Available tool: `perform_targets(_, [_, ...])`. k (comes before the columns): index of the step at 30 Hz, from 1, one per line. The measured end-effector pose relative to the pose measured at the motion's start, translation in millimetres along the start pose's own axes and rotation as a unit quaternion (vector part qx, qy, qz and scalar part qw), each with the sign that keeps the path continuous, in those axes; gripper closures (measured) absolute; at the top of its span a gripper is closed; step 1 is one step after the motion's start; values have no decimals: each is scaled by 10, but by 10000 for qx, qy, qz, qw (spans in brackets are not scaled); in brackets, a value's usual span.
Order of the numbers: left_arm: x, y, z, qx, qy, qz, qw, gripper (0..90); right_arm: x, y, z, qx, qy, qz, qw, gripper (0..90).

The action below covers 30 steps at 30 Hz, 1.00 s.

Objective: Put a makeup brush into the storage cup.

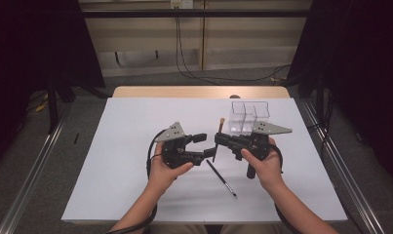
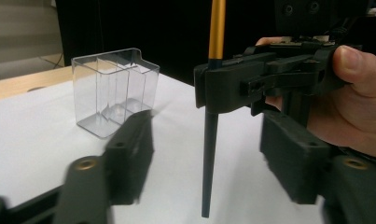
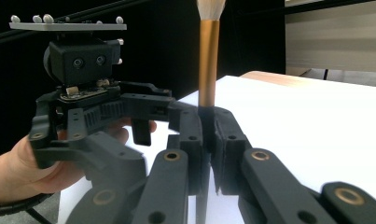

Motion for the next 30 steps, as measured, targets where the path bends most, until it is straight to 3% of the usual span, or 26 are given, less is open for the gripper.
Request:
perform_targets(12, [-44,39,12,12,-114,-115,9999,40,-9,4,2,-52,77,-32,10000,844])
perform_targets(24, [-128,213,24,124,-169,-248,9995,0,-21,5,7,-102,164,-45,9998,844])
perform_targets(30, [-162,350,39,191,-428,-249,9986,0,-27,10,14,-110,186,-60,9997,844])
Point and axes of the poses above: each handheld gripper's, and its own axes: y roughly backward along the jaws, z roughly out of its underside, x roughly to its right, the point moved 3 cm from there along -y, roughly forward along the jaws, and after that the axes turned 14 degrees about -y, right-handed, at the moved point
